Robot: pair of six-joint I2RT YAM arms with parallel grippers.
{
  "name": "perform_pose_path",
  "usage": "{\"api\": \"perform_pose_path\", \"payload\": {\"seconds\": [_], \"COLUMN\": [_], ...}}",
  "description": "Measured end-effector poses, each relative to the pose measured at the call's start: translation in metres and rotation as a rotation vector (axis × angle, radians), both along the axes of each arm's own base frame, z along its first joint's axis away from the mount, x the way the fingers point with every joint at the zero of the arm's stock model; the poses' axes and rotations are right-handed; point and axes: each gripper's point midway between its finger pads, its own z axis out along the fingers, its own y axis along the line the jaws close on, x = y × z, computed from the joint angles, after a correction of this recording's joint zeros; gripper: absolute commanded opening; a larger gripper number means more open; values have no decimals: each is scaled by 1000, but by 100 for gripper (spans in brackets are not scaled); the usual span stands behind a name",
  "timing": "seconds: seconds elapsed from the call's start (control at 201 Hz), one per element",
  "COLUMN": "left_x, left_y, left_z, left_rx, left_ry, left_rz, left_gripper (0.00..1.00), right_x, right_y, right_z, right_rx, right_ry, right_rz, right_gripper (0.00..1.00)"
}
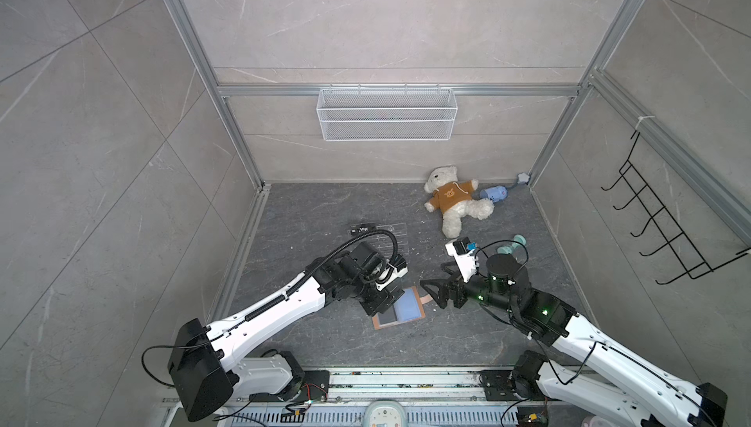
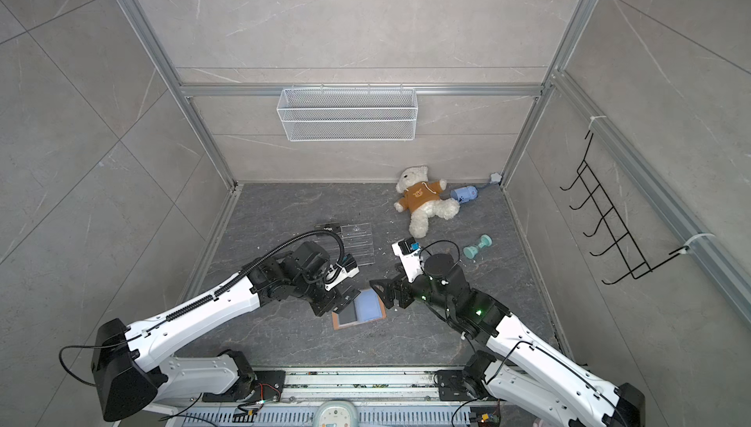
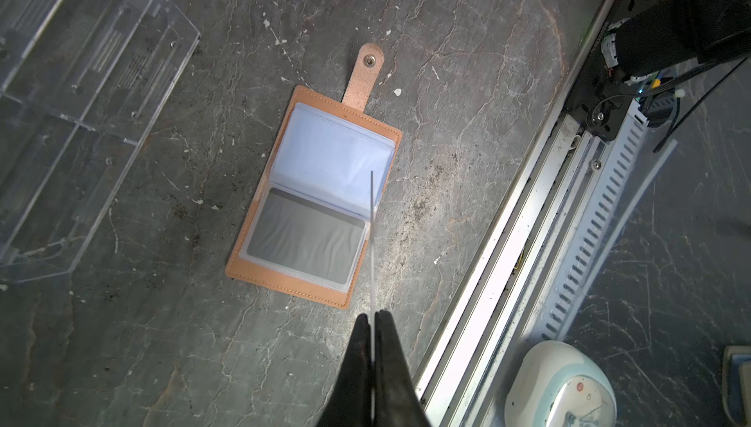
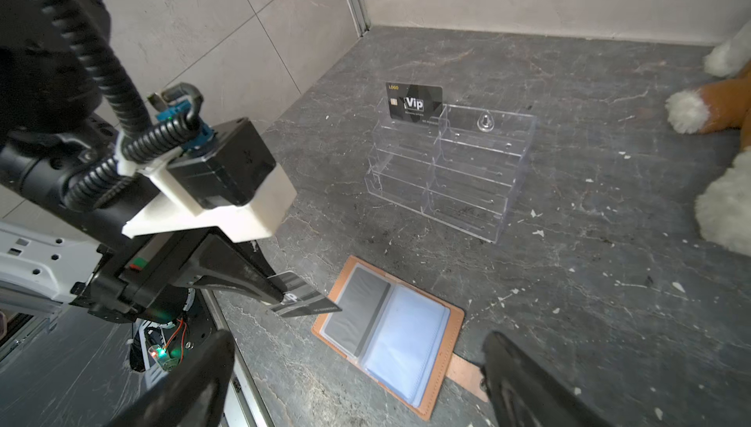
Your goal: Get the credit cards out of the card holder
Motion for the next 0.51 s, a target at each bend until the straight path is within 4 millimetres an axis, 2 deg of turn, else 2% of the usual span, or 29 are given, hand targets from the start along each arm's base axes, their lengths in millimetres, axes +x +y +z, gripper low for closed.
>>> {"api": "perform_pose_path", "payload": {"seconds": [0.194,0.508], "left_x": [3,10], "left_y": [-2,1], "left_z": [11,8], "left_rx": [31,128], "left_ry": [-42,-64], "left_rz": [-80,-153], "left_gripper": [0,0], "right_x": [-1,-1], "right_y": [-1,-1], "right_z": [0,-1], "right_rx": [-9,-14], "right_ry": [-11,-10], "right_rz": [6,7], "right_gripper": [97,97]}}
